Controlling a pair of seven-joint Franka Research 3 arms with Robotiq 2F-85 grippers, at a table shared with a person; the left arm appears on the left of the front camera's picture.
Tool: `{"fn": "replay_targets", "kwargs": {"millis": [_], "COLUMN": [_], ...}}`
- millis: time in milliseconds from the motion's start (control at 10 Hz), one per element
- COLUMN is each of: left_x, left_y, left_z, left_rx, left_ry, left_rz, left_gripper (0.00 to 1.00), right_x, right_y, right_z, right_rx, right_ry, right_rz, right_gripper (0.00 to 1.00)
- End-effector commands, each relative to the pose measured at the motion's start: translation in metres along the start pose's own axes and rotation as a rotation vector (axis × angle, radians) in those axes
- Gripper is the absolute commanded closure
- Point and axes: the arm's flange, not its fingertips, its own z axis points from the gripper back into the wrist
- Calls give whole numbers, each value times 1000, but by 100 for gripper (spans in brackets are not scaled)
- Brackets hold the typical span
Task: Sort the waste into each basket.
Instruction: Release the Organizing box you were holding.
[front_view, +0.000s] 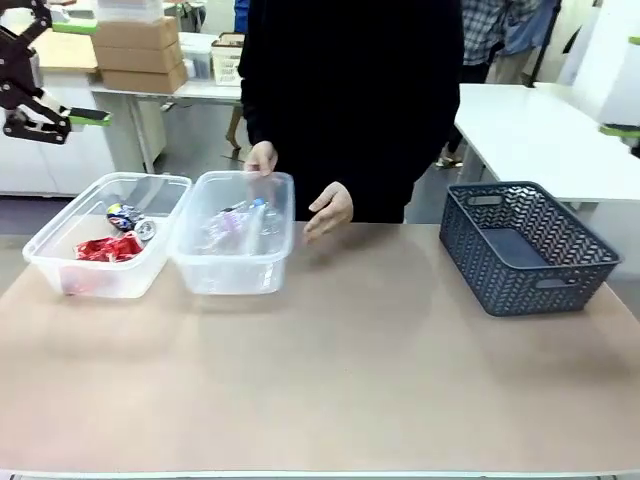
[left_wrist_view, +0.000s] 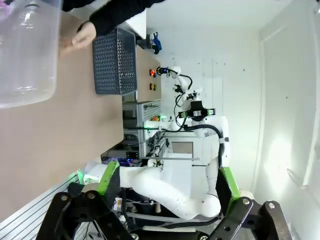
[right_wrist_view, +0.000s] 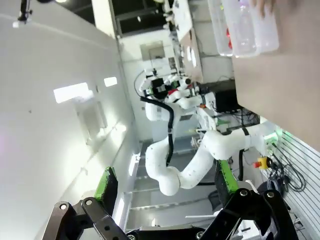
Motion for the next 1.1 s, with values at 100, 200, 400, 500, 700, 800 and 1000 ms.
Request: {"fn": "replay_targets", "kwargs": {"millis": [100,200,400,500,700,800,1000], "left_x": [0,0,0,0,0,0,0], "left_y": [-12,-12,-12,-12,-12,-12,-12], "left_z": [-1,-1,-1,-1,-1,-1,-1], "left_rx": [-12,-12,-12,-12,-12,-12,-12], "left_ry": [7,7,7,7,7,7,7], "left_rz": [-25,-25,-25,-25,-25,-25,-25], "left_gripper": [0,0,0,0,0,0,0], "right_x": [-1,-1,-1,-1,-1,-1,-1], "right_y": [-1,-1,-1,-1,-1,-1,-1], "right_z": [7,7,7,7,7,7,7], "right_rx": [-15,-15,-15,-15,-15,-15,-15], "right_ry": [10,10,10,10,10,10,10], "right_rz": [34,34,34,34,34,34,34], "right_gripper": [0,0,0,0,0,0,0]}}
